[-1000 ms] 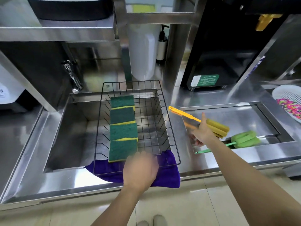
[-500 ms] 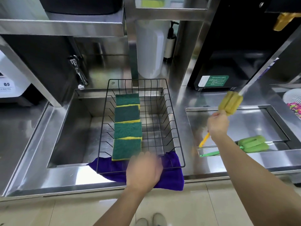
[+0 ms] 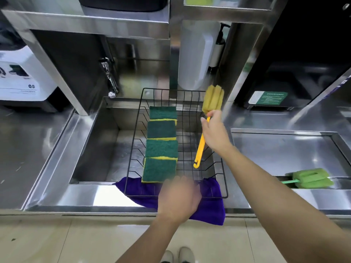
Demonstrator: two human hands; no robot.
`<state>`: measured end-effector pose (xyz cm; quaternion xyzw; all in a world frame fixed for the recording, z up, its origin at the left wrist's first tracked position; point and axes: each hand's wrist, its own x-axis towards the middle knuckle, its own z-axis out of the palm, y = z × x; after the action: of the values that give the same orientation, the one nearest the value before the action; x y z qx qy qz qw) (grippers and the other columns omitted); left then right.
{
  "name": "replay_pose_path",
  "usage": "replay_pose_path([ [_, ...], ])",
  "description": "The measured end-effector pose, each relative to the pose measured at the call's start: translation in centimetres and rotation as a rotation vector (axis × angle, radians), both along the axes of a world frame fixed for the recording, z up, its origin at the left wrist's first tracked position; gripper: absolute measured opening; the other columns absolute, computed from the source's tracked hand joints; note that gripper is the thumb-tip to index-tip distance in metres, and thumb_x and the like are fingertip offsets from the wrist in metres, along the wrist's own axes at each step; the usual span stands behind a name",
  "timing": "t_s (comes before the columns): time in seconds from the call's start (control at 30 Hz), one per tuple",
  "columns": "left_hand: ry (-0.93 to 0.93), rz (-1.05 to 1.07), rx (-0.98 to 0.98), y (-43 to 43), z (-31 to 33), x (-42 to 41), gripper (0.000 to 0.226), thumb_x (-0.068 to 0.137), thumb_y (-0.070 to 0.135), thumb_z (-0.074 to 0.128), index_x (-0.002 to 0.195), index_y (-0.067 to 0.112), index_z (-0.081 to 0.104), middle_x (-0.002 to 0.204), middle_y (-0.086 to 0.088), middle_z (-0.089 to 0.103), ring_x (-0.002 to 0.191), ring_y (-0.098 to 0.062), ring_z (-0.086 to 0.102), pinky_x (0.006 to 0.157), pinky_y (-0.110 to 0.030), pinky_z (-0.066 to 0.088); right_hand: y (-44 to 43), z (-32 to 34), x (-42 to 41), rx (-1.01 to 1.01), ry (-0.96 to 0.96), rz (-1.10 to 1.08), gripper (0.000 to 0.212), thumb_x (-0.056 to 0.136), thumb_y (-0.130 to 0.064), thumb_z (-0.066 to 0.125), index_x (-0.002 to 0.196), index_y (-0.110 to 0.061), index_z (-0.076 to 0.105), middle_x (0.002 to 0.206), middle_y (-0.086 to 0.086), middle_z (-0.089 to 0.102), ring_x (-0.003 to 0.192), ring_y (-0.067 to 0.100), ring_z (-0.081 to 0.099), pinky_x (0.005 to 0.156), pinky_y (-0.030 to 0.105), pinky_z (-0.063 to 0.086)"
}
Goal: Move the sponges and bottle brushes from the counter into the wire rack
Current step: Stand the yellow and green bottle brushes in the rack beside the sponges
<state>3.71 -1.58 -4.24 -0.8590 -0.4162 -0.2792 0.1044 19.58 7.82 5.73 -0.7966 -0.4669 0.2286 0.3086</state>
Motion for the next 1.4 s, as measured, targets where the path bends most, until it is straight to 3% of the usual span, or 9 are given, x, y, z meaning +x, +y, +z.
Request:
replay_pose_path([
  [0.17,-0.002,0.005,-0.002,0.0,0.0,0.0,0.034,0.091,0.035,0.045,0.066,0.016,0.057,0.065,0.000,0.052,0.061,-0.021,0.048,0.057,-0.033,0.036,0.7,-2.9,-2.1,-0.156,-0.066,0.083,0.027,0.100,-0.026,0.033,0.119,-0.007,0.032,0.094,0.017,0.064,0.074,0.030,0.051,0.065,0.036,0.035],
  [0.27,-0.001,0.002,-0.016,-0.1,0.0,0.0,0.034,0.091,0.035,0.045,0.067,0.016,0.059,0.066,0.000,0.054,0.061,-0.020,0.048,0.056,-0.032,0.037,1.0,-4.0,-3.1,-0.224,-0.028,0.148,0.025,0.100,-0.018,0.034,0.120,-0.003,0.033,0.118,0.023,0.062,0.092,0.036,0.057,0.074,0.037,0.039],
  [0.67,0.037,-0.004,-0.072,-0.1,0.3,-0.1,0.034,0.092,0.035,0.044,0.067,0.016,0.058,0.064,0.000,0.053,0.060,-0.019,0.047,0.055,-0.032,0.037,1.1,-5.4,-3.2,-0.451,-0.137,0.454,0.026,0.099,-0.019,0.035,0.118,-0.003,0.039,0.116,0.025,0.060,0.096,0.035,0.059,0.077,0.040,0.044],
  [0.83,0.064,-0.014,-0.097,0.0,0.6,-0.2,0.035,0.092,0.033,0.044,0.067,0.015,0.059,0.064,-0.001,0.054,0.059,-0.020,0.049,0.054,-0.032,0.038,0.3,-3.7,-2.1,-0.154,-0.021,0.246,0.019,0.097,-0.022,0.040,0.111,-0.014,0.050,0.096,0.014,0.066,0.086,0.028,0.064,0.076,0.042,0.054],
  [0.93,0.080,-0.006,-0.100,0.1,0.8,-0.2,0.035,0.092,0.032,0.044,0.066,0.015,0.059,0.063,-0.001,0.053,0.058,-0.022,0.049,0.053,-0.033,0.038,-0.9,-2.3,0.2,-0.012,0.142,0.108,0.013,0.096,-0.016,0.042,0.100,-0.013,0.054,0.070,0.003,0.060,0.067,0.017,0.056,0.063,0.031,0.047],
  [1.03,0.085,-0.006,-0.109,0.0,1.0,0.1,0.038,0.092,0.033,0.042,0.065,0.013,0.060,0.063,-0.003,0.055,0.058,-0.024,0.051,0.055,-0.034,0.040,-2.7,-1.7,3.8,0.040,0.150,-0.020,0.011,0.093,-0.012,0.043,0.090,-0.016,0.053,0.069,0.003,0.056,0.067,0.021,0.053,0.066,0.030,0.042],
  [1.17,0.116,-0.011,-0.144,-0.4,1.7,1.7,0.042,0.091,0.038,0.040,0.066,0.011,0.060,0.063,-0.005,0.056,0.060,-0.027,0.053,0.061,-0.037,0.041,-6.0,-2.6,9.1,-0.024,0.084,-0.173,0.011,0.090,-0.012,0.048,0.086,-0.018,0.055,0.065,0.004,0.057,0.064,0.025,0.059,0.065,0.033,0.050],
  [1.3,0.169,-0.053,-0.202,-1.0,2.1,3.7,0.046,0.092,0.040,0.037,0.069,0.010,0.064,0.066,-0.006,0.060,0.063,-0.026,0.057,0.062,-0.038,0.044,-9.7,-3.6,13.7,-0.196,-0.085,-0.267,0.015,0.085,-0.009,0.052,0.081,-0.019,0.061,0.089,0.017,0.069,0.095,0.037,0.065,0.084,0.039,0.050],
  [1.4,0.196,-0.062,-0.245,-1.0,2.2,4.1,0.048,0.091,0.039,0.035,0.071,0.009,0.067,0.068,-0.006,0.063,0.065,-0.026,0.059,0.061,-0.038,0.047,-12.4,-3.8,16.0,-0.340,-0.180,-0.200,0.021,0.082,-0.003,0.050,0.070,-0.018,0.058,0.094,0.020,0.068,0.088,0.035,0.064,0.067,0.027,0.050],
])
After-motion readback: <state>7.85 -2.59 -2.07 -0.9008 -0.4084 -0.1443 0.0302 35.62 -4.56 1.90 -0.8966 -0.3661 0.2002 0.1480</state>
